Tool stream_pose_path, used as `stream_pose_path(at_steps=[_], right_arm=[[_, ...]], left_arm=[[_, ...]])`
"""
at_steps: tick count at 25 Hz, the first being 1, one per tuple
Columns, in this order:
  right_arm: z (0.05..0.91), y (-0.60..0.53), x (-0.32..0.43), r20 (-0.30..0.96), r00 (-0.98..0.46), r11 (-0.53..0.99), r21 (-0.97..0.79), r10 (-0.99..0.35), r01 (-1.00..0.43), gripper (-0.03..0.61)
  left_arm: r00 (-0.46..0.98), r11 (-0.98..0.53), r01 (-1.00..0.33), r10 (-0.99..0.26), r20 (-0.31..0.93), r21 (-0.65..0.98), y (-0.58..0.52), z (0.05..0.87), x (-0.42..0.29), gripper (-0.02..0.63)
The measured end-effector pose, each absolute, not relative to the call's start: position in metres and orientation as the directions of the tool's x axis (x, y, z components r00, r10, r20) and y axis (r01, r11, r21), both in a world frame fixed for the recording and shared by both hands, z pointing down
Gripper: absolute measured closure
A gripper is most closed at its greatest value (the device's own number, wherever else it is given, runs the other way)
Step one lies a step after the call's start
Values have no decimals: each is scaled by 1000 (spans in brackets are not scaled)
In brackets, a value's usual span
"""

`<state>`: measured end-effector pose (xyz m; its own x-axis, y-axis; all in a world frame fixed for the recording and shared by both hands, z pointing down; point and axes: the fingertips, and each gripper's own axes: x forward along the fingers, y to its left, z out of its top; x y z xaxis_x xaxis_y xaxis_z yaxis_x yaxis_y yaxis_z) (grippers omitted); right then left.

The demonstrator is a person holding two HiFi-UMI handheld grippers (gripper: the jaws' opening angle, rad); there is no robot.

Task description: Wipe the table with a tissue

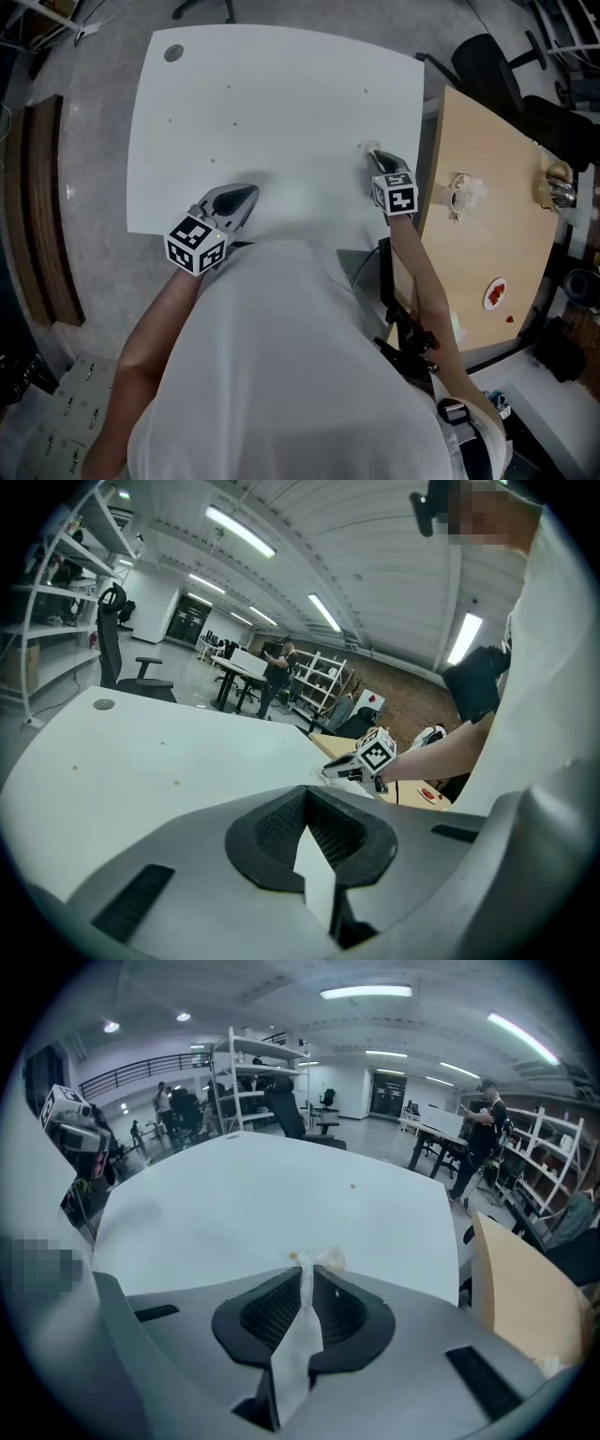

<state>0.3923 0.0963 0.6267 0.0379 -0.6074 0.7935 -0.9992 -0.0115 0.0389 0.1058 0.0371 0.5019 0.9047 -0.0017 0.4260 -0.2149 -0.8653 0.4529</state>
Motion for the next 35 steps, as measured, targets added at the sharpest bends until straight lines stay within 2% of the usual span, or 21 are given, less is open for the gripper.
stream_pose_path(at_steps=[5,14,24,30,32,35], right_arm=[[636,92,395,835,65,50,110,-547,-993,535],[637,87,383,838,97,77,163,-536,-984,535],[639,71,336,881,51,327,228,-471,-917,535],[639,78,293,899,-128,533,128,-418,-836,535],[630,77,291,860,-196,479,63,-471,-876,535],[617,76,322,786,-141,255,21,-601,-967,535]], left_arm=[[903,-854,-240,-23,428,461,36,504,108,607],[904,-845,-258,-40,426,469,38,505,110,607],[904,-846,-266,-52,425,463,35,502,104,607],[908,-855,-248,-41,418,455,37,499,108,607],[909,-858,-243,-39,415,452,37,497,110,607],[911,-864,-236,-37,411,445,36,494,114,607]])
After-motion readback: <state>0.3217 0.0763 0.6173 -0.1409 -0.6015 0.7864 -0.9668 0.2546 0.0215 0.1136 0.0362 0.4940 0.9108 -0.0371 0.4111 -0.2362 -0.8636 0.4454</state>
